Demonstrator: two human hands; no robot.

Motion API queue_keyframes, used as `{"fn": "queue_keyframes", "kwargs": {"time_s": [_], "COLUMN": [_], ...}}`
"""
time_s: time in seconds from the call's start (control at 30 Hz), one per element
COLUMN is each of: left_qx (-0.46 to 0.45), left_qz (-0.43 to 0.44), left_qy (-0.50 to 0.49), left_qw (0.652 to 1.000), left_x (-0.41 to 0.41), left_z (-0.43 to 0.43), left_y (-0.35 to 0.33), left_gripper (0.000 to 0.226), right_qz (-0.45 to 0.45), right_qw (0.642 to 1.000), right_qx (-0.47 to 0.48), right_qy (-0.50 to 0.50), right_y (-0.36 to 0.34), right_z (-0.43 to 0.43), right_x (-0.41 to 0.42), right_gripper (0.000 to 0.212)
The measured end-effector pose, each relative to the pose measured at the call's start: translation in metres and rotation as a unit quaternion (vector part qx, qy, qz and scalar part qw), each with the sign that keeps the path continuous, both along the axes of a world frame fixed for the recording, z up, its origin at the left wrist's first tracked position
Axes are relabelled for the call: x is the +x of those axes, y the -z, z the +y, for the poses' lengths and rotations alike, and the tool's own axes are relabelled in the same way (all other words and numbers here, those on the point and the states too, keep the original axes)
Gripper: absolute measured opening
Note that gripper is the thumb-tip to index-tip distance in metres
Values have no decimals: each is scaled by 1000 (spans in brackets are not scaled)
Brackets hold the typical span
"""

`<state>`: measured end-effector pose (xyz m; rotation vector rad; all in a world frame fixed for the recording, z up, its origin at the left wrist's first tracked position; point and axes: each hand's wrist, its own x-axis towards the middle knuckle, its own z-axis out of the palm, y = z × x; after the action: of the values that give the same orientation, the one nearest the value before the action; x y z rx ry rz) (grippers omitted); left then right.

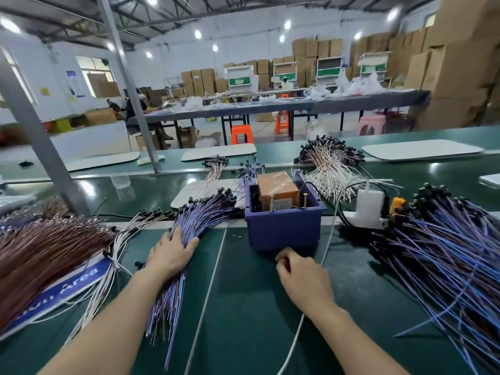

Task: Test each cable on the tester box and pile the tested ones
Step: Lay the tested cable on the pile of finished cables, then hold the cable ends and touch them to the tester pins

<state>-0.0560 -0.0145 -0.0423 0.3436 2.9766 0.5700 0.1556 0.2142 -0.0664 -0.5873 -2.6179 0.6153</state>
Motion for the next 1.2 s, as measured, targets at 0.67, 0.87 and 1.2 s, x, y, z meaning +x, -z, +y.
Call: {"fn": "queue_keyframes", "kwargs": {"time_s": [0.67, 0.87, 1.2], "left_qx": [-38, -18, 104], "left_qz": [58, 80, 151], "left_qy": [2, 5, 11], "left_qw": [998, 997, 983], "left_x": [24, 29, 44], "left_z": [6, 2, -3], "left_y": [5, 13, 11], "left_gripper": [47, 48, 20], "right_qz": [21, 21, 26], "right_qw": [999, 999, 998], "right_qx": [-40, -45, -55], "right_qy": [1, 4, 5], "right_y": [-1, 0, -2], "right_z": [3, 4, 3], "right_x": [0, -1, 1], "right_gripper": [19, 18, 19]}}
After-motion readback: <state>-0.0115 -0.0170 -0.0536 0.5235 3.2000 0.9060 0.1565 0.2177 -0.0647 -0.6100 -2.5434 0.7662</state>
